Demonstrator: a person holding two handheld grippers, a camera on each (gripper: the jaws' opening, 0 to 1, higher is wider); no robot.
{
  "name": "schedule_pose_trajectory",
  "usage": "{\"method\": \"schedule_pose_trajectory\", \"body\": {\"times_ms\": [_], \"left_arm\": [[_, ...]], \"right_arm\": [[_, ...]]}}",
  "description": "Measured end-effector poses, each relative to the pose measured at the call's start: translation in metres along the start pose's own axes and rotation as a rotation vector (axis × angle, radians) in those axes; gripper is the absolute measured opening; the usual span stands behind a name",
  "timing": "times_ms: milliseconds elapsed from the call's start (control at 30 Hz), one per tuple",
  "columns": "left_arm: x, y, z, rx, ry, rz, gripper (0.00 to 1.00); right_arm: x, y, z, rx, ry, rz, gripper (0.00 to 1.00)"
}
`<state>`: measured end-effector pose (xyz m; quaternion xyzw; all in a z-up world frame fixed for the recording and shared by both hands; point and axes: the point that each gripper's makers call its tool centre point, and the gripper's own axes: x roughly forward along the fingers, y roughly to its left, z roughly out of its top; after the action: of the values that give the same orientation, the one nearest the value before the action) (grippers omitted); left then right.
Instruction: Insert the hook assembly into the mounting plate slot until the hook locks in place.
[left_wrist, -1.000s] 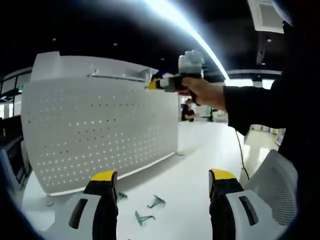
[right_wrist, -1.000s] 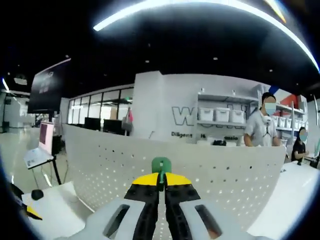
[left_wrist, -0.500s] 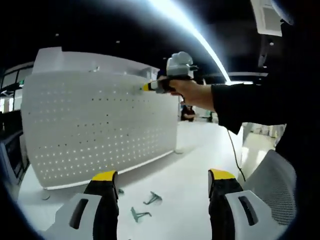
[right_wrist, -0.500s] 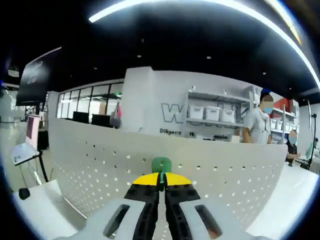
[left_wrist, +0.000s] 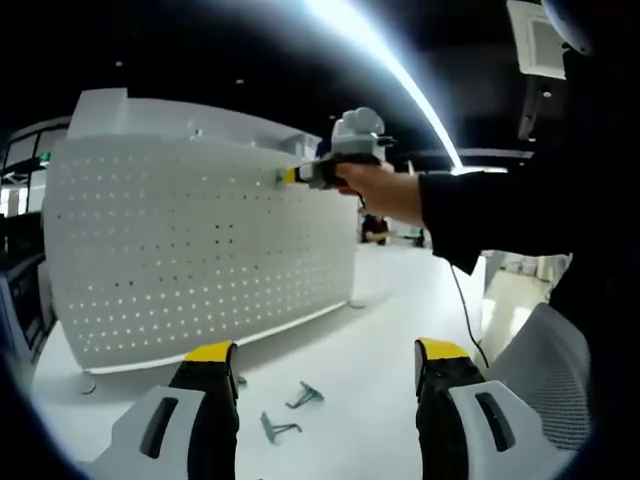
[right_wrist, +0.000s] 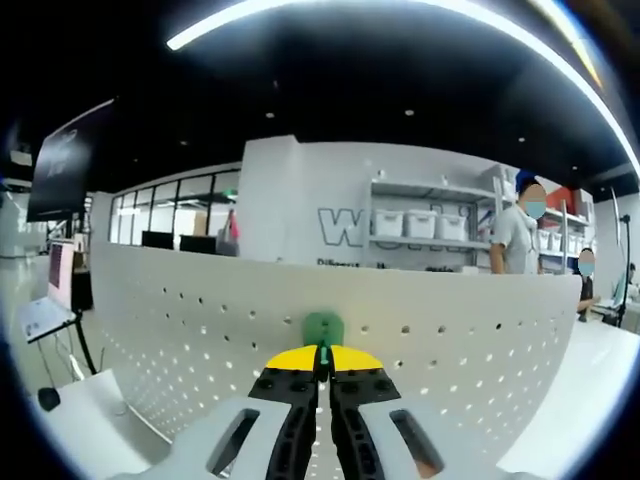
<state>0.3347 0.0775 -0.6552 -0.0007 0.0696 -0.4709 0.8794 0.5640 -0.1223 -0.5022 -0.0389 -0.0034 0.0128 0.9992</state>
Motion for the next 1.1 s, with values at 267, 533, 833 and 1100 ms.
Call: {"method": "schedule_pose_trajectory", "body": {"times_ms": [267, 533, 833, 1100], "left_arm": [[0.0002, 0.0015, -0.0003, -0.011, -0.003, 0.0, 0.72], [-0.0012, 0.0021, 0.0002, -0.018, -0.006, 0.003, 0.72], [-0.0013, 0.002, -0.0006, -0.018, -0.004, 0.002, 0.72], [-0.0016, 0.0027, -0.0005, -0.023, -0.006, 0.003, 0.72]], "right_arm": [[0.0015, 0.0003, 0.0009, -0.028, -0.01, -0.007, 0.01], [0.0064, 0.0031, 0.0008, -0.128, 0.017, -0.036, 0.01], [0.0086, 0.0043, -0.0025, -0.2, 0.027, -0.046, 0.02], [0.0062, 0.0054, -0.0047, -0.188, 0.019, -0.019, 0.05]]}}
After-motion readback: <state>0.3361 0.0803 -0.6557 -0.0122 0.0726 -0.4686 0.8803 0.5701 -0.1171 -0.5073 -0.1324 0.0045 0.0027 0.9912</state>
